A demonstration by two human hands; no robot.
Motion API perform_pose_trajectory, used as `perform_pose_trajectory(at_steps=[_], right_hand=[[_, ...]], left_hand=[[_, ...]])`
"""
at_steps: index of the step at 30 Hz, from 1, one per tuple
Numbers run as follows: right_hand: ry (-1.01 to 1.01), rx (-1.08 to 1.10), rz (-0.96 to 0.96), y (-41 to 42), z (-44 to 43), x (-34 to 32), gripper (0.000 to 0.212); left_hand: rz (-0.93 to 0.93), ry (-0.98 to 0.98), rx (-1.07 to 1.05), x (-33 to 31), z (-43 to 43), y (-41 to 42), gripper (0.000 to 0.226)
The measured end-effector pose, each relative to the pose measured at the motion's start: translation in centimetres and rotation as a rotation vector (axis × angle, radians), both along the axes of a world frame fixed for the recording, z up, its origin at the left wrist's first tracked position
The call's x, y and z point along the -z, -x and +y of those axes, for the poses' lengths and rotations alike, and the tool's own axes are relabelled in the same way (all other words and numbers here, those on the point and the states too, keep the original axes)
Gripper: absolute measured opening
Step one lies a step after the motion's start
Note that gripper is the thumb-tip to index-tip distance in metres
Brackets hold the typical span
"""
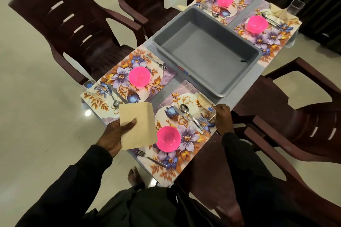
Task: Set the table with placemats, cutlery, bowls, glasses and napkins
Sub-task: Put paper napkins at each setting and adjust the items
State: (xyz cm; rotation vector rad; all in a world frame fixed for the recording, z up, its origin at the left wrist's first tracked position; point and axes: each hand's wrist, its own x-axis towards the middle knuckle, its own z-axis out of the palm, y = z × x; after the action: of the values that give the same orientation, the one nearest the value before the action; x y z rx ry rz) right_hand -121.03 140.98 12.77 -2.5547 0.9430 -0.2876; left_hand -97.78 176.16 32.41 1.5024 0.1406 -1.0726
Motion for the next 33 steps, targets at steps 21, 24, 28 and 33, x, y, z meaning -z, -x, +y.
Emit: perform_pose_trajectory(at_steps=[21,24,28,33], right_hand=[[-0.003,-0.022,-0.080,2.3,2.2,-2.0,0.029],[-0.009,0.175,-0.192,3.4,4.2,-4.8,0.034],[-0.032,0.386,-0.376,2.7,8.3,-10.2,0.025],[-0.355,0.435,-0.653,-3.3,16.7,-16.2,0.032]], left_hand=[[0.044,-0.017,-0.031,-0.4,1.1,-0.1,0.032],[0.045,0.008,-0.018,-0.8,1.3,0.0,0.032],[0.089,0.059,-0.022,-0.8,2.3,-0.3,0.065],[0.149,0.119,-0.070,-1.2,4.6,-1.8,0.031]])
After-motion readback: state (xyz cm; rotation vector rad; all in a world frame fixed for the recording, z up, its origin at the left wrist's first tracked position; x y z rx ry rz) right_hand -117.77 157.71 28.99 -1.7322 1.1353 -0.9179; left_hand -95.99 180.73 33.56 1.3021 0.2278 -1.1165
